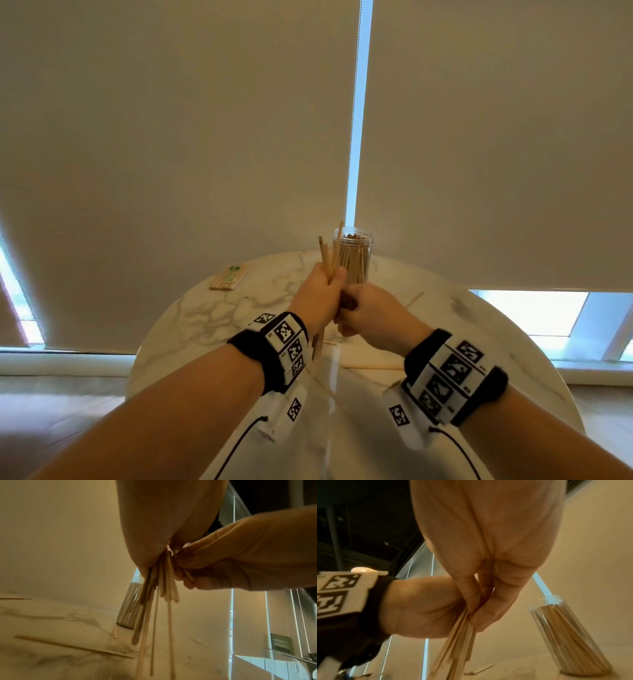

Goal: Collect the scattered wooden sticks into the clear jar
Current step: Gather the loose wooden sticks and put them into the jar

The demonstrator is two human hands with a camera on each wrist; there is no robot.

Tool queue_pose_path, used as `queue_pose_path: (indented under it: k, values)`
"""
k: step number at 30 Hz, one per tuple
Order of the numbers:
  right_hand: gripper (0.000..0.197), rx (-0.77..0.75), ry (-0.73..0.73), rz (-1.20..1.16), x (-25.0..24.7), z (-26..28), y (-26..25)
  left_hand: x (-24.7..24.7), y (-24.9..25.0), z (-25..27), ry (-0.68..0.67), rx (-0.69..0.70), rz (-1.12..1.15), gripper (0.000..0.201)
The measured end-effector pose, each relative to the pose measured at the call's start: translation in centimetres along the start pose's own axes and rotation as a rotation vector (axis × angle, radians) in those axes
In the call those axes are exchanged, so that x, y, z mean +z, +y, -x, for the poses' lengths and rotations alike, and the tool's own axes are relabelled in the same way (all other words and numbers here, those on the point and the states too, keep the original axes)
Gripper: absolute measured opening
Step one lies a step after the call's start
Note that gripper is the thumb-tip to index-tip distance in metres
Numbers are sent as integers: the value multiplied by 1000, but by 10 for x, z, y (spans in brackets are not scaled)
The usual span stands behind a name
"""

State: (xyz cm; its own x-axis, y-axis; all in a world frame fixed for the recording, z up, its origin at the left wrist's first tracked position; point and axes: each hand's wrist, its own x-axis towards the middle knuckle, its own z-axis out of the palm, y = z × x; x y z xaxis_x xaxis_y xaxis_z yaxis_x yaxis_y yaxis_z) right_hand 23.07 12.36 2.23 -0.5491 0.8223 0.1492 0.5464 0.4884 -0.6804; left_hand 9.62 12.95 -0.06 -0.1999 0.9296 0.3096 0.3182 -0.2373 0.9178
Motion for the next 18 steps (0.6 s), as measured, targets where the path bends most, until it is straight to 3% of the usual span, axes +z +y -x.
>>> queue_pose_path:
  k: [3,5,9,11,12,14,18]
  values:
    - [15,14,12,38,7,-3,2,-9,-7,-6,86,-71,-34,25]
    - [37,95,-50,203,4,-3,8,-22,-8,-12,106,-131,20,26]
    - [90,319,-432,689,9,12,28,-53,-8,-21,29,-176,-89,27]
    - [102,351,-476,773,17,15,39,-63,-10,-25,-32,-142,-273,26]
    - [102,348,-453,767,21,15,42,-67,-12,-26,-61,-89,-412,26]
    - [83,281,-422,728,24,11,43,-70,-19,-28,-128,2,-666,23]
    - [29,129,-372,759,25,4,46,-62,-36,-28,-380,-56,-957,13]
